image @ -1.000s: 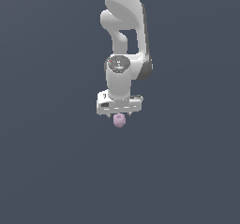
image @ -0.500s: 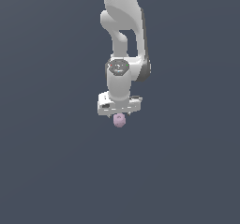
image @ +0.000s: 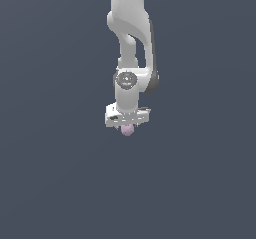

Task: Pick up the object and move it to a goal position.

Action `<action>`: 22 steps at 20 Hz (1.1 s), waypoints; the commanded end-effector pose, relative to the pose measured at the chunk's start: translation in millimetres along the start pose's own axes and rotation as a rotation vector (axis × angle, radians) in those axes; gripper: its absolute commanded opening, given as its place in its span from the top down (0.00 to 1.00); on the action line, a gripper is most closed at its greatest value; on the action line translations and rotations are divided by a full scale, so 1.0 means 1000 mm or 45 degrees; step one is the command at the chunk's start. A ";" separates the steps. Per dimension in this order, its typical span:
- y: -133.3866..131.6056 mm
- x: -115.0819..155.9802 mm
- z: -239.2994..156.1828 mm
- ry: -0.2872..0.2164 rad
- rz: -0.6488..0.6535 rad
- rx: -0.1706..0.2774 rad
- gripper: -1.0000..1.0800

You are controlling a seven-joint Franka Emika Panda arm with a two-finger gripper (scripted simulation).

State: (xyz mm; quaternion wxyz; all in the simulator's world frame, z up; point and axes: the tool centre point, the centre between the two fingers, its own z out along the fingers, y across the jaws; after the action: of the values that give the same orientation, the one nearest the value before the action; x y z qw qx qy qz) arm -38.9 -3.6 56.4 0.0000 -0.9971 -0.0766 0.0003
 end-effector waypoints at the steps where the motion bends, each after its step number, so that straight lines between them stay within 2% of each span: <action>1: 0.000 0.000 0.010 0.001 -0.001 0.000 0.04; 6: 0.000 0.001 0.017 0.001 -0.002 0.000 0.04; 7: 0.000 0.001 0.017 0.001 -0.002 0.000 1.00; 22: 0.000 0.002 0.009 0.001 -0.002 0.000 1.00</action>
State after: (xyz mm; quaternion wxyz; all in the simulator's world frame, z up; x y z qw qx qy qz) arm -37.8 -3.5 44.0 0.0000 -0.9970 -0.0772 0.0005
